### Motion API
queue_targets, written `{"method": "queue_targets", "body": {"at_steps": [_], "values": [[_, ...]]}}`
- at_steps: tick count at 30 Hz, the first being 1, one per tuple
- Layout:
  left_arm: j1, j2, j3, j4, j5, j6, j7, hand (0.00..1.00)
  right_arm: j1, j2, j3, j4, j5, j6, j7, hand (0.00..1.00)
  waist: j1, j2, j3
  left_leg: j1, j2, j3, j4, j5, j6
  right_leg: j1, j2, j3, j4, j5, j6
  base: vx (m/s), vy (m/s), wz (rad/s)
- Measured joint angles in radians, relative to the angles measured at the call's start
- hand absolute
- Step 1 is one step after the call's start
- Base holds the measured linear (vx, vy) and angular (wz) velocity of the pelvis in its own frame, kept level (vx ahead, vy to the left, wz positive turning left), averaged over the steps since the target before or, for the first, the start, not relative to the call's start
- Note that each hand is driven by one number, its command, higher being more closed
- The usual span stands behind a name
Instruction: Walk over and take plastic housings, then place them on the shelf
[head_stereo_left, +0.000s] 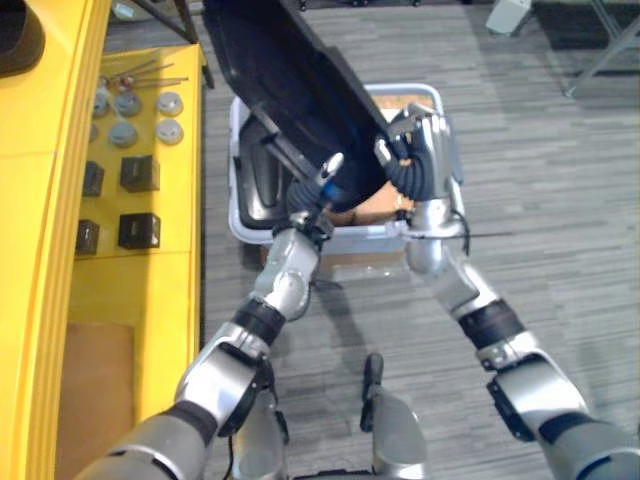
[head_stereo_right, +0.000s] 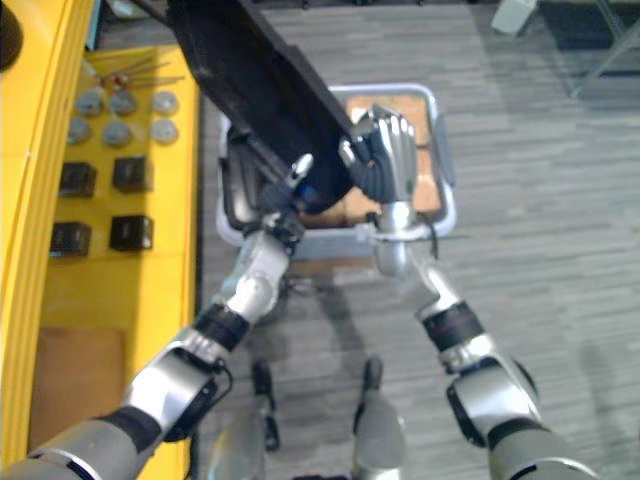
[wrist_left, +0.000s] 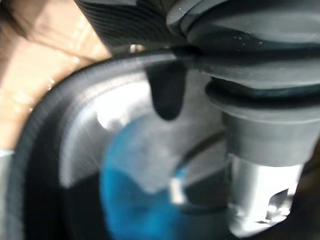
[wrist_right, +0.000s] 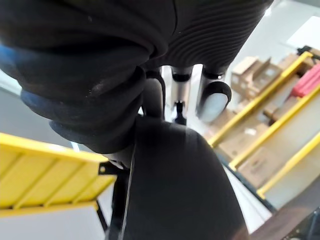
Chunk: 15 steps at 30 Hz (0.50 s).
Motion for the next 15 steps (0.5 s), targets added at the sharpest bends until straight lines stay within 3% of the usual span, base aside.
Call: {"method": "queue_targets", "body": {"at_steps": [3, 10, 13, 15], "values": [[0.024, -0.005, 0.000, 0.000, -0.057, -0.033, -0.042, 1.00, 0.038, 0.019, 0.005, -0.039, 0.003, 0.000, -0.002, 1.00, -0.001, -0.005, -0.004, 0.002, -0.001, 0.002, -0.004, 0.000, 0.000, 0.001, 0.000, 0.000, -0.003, 0.000, 0.000, 0.00, 0.000, 0.00], [0.165, -0.034, -0.011, -0.021, -0.177, -0.055, -0.111, 1.00, 0.194, 0.074, 0.032, -0.078, 0.027, -0.001, -0.007, 1.00, 0.000, -0.024, -0.049, 0.020, -0.003, -0.002, -0.006, -0.003, -0.001, 0.038, -0.001, -0.012, -0.029, 0.000, 0.001, 0.02, -0.001, 0.04], [0.224, -0.033, -0.011, -0.058, -0.151, -0.056, -0.109, 1.00, 0.254, 0.092, 0.039, -0.096, 0.036, -0.005, -0.010, 1.00, 0.001, -0.024, -0.060, 0.038, -0.004, -0.001, -0.007, -0.008, 0.000, 0.058, -0.001, -0.014, -0.035, 0.000, 0.001, 0.00, 0.000, 0.00], [0.291, -0.033, -0.012, -0.086, -0.063, -0.056, -0.081, 1.00, 0.319, 0.102, 0.039, -0.097, 0.037, -0.009, -0.019, 1.00, 0.003, -0.023, -0.094, 0.051, -0.004, 0.001, -0.008, -0.017, 0.000, 0.076, 0.000, -0.015, -0.048, -0.001, 0.002, 0.00, 0.000, 0.00]]}}
